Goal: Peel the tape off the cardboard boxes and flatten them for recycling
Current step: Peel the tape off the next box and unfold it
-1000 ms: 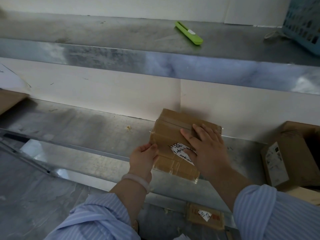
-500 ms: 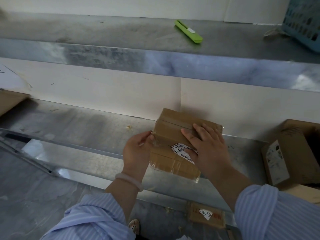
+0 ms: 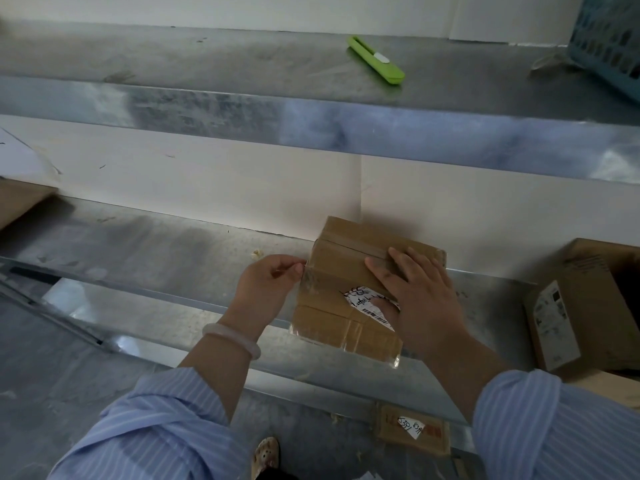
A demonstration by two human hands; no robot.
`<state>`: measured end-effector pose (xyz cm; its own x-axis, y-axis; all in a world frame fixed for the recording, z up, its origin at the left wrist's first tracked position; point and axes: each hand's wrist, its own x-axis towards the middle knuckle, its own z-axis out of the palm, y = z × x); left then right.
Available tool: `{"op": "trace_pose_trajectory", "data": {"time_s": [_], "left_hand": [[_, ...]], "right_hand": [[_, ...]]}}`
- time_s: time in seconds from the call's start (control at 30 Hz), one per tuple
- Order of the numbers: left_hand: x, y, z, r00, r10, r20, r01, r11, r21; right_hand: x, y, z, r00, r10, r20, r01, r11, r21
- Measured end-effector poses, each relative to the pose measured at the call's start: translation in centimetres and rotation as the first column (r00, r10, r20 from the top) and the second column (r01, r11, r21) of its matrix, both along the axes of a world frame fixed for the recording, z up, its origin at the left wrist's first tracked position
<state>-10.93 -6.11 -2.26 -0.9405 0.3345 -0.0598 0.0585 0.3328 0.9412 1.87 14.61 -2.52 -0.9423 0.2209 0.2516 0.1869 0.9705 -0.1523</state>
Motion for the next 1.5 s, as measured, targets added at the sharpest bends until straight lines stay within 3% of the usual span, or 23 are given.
{"op": "trace_pose_trajectory", "data": {"time_s": [0.33,0.5,0.67,0.73,0.83,0.93,1.0,1.1,1.17,1.33,1.5], "left_hand": [[-0.3,1.4,-0.2,0.987,-0.131,-0.094,0.116,0.981,-0.156],[0.0,1.1,-0.8,0.992,-0.121,-0.029,0.118,0.989,-0.084],[0.7,0.1,-0.7,0.991,-0.1,0.087,0.088,0.988,0.131],[0.7,-0.3,-0.7,0.991,-0.133,-0.014,0.134,0.989,0.055],[0.7,-0.4,-0.5,0.963,-0.098,-0.253,0.071,0.991,-0.114],[0.6,0.0,-0.5,0.947,-0.045,-0.319,0.002,0.991,-0.134],[0.4,0.2,-0.5,0.969,-0.017,-0.248,-0.008,0.995,-0.099],[0.3,0.5,-0.6,0.999,-0.03,0.04,0.027,0.997,0.077],[0.3,0.3,-0.6,0.987,-0.065,0.145,0.04,0.985,0.168],[-0.1,-0.3,-0.6,0.998,-0.05,0.049,0.045,0.994,0.099],[-0.1,0.1,-0.6,0.992,-0.079,0.094,0.073,0.995,0.063]], "right_hand": [[0.1,0.6,-0.2,0.999,0.025,0.026,-0.026,1.0,0.015],[0.2,0.7,-0.5,0.999,0.036,0.015,-0.036,0.999,0.015],[0.0,1.0,-0.7,0.999,0.034,-0.017,-0.034,0.999,-0.011],[-0.1,1.0,-0.7,0.999,0.032,-0.032,-0.033,0.999,-0.02],[-0.1,0.9,-0.9,0.999,0.026,-0.044,-0.027,0.999,-0.019],[-0.2,0.8,-1.0,0.997,0.034,-0.066,-0.035,0.999,-0.02],[-0.2,0.9,-1.0,0.996,0.033,-0.078,-0.036,0.999,-0.034],[-0.3,1.0,-1.0,0.996,0.037,-0.084,-0.04,0.999,-0.031],[-0.3,0.9,-1.0,0.996,0.042,-0.084,-0.044,0.999,-0.024],[0.0,0.9,-1.1,0.996,0.048,-0.078,-0.049,0.999,-0.018],[0.1,1.0,-1.1,0.993,0.066,-0.096,-0.067,0.998,-0.013]]}}
